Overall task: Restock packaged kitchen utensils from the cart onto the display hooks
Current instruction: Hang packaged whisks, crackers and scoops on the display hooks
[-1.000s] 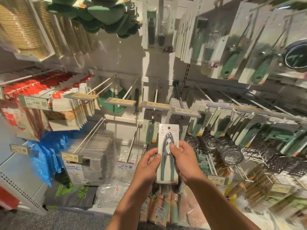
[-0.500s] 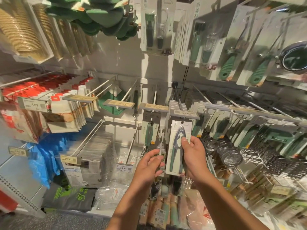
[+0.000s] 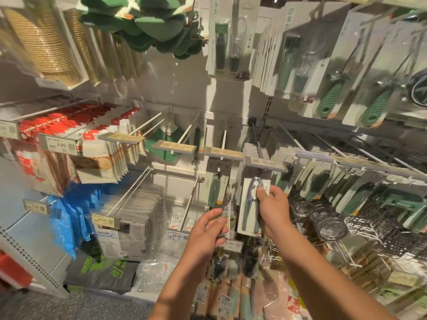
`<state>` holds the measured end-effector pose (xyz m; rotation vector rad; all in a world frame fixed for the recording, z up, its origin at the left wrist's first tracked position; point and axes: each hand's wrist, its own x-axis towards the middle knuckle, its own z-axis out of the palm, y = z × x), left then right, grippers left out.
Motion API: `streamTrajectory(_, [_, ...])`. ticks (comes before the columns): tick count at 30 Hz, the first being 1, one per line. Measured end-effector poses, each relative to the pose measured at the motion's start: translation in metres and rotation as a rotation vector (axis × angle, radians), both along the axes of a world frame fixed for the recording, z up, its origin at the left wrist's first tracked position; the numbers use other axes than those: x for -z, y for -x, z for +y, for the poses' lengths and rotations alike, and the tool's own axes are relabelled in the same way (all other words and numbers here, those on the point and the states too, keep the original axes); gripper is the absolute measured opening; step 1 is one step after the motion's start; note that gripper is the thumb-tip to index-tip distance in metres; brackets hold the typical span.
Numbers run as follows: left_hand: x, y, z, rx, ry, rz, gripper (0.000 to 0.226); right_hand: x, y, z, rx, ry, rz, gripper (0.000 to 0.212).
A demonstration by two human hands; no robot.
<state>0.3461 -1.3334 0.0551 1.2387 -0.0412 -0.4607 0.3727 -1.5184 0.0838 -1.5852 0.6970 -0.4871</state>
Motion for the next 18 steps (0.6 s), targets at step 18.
streamTrajectory(18, [0.007,-0.018,-0.005,0.079,-0.094,-0.011,0.026,0.035,0.015,-0.012,-0.034,-0.037,0.194,0.053])
